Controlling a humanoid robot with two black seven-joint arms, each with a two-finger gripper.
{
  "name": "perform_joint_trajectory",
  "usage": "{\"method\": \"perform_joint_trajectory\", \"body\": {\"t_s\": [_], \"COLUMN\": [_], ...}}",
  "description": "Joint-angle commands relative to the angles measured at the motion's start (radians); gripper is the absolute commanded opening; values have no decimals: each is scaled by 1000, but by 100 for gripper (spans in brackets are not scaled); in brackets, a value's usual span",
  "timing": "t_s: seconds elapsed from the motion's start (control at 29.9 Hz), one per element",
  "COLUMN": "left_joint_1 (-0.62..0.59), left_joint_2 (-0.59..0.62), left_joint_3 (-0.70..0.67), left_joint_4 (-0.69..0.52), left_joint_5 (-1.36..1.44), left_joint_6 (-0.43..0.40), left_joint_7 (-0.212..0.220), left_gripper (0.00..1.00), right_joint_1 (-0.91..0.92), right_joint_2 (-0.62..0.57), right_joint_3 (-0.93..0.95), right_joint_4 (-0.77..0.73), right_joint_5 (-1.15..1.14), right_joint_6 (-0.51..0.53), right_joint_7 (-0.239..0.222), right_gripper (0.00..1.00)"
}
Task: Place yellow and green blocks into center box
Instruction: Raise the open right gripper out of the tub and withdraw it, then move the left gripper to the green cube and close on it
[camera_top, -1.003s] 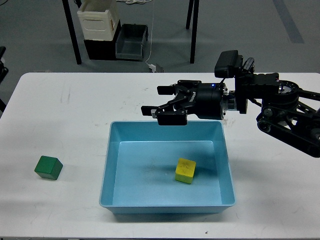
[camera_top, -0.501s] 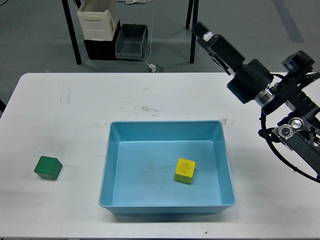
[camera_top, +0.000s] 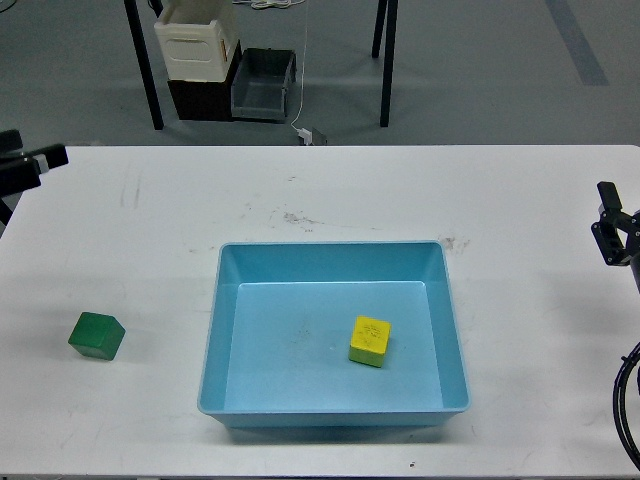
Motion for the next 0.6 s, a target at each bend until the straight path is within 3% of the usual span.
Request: {"method": "perform_joint_trajectory", "body": {"t_s": [0.0,0.23,0.57], "left_joint_1": [-21,-25,-30], "left_joint_2": [79,84,44], "left_joint_3": [113,238,411], "left_joint_4": [-33,-41,-33], "left_joint_5": [127,354,385], "left_joint_6": [13,12,2], "left_joint_7": [0,0,0], "left_gripper": [100,100,100], "right_joint_1": [-74,-118,-129], "right_joint_2": [0,0,9], "right_joint_3": [28,42,37], "right_joint_4": [13,12,10], "right_joint_5": [2,4,4], "right_joint_6": [-1,-1,-1], "right_joint_7": [21,26,26], "right_gripper": [100,100,100]}}
